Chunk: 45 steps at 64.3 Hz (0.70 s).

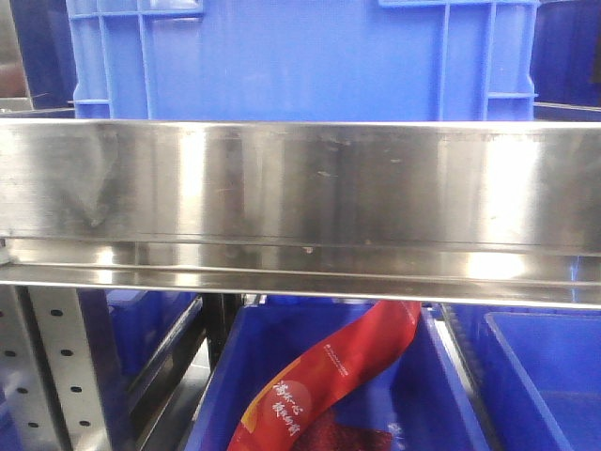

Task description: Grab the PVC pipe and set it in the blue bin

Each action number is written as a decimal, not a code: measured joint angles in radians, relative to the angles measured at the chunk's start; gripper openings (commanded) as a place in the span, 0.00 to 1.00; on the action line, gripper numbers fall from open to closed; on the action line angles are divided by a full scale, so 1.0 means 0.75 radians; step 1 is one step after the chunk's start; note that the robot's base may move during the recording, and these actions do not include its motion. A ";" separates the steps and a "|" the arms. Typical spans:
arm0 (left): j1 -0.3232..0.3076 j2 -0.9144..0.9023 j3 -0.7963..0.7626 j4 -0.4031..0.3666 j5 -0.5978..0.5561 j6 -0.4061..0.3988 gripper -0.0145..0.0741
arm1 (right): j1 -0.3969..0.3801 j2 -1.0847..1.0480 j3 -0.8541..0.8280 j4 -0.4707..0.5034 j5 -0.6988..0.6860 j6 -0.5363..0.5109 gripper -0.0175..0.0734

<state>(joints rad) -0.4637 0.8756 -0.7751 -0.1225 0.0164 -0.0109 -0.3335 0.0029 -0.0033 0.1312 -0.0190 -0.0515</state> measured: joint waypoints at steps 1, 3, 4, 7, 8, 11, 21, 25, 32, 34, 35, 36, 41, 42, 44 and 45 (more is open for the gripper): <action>0.000 0.000 0.000 0.000 0.000 0.000 0.04 | 0.000 0.000 0.000 0.000 0.000 0.000 0.01; 0.000 0.000 0.000 0.000 0.000 0.000 0.04 | 0.000 0.000 0.000 0.000 -0.001 0.000 0.01; 0.000 0.000 0.000 0.000 0.000 0.000 0.04 | 0.000 0.000 0.000 0.000 -0.001 0.000 0.01; 0.000 0.000 0.000 0.000 0.000 0.000 0.04 | 0.000 0.000 0.000 0.000 -0.001 0.000 0.01; 0.000 0.000 0.000 0.000 0.000 0.000 0.04 | 0.000 0.000 0.000 0.000 -0.001 0.000 0.01; 0.000 0.000 0.000 0.000 0.000 0.000 0.04 | 0.000 0.000 0.000 0.000 -0.003 0.000 0.01; 0.019 -0.021 0.039 0.000 -0.004 0.000 0.04 | 0.000 0.000 0.000 0.000 -0.003 0.000 0.01; 0.053 -0.067 0.092 0.000 -0.022 0.005 0.04 | 0.000 0.000 0.000 0.000 -0.003 0.000 0.01; 0.132 -0.182 0.240 0.015 -0.029 0.014 0.04 | 0.000 0.000 0.000 0.000 -0.003 0.000 0.01; 0.151 -0.226 0.283 0.018 -0.029 0.014 0.04 | -0.002 0.000 0.000 -0.003 -0.003 0.000 0.01; 0.160 -0.245 0.304 0.018 -0.029 0.014 0.04 | -0.002 0.000 0.000 -0.003 -0.003 0.000 0.01; 0.170 -0.264 0.327 0.020 -0.029 0.014 0.04 | -0.002 0.000 0.000 -0.003 -0.003 0.000 0.01; 0.225 -0.378 0.457 0.040 -0.022 0.014 0.04 | -0.002 0.000 0.000 -0.003 -0.003 0.000 0.01; 0.229 -0.388 0.467 0.046 -0.022 0.014 0.04 | -0.002 0.000 0.000 -0.003 -0.003 0.000 0.01; 0.254 -0.439 0.519 0.065 -0.022 0.014 0.04 | -0.002 0.000 0.000 -0.003 -0.003 0.000 0.01; 0.264 -0.459 0.539 0.075 -0.022 0.014 0.04 | -0.002 0.000 0.000 -0.003 -0.003 0.000 0.01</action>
<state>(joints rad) -0.2660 0.5311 -0.3709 -0.0662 0.0000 0.0000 -0.3352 0.0029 -0.0033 0.1292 -0.0213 -0.0515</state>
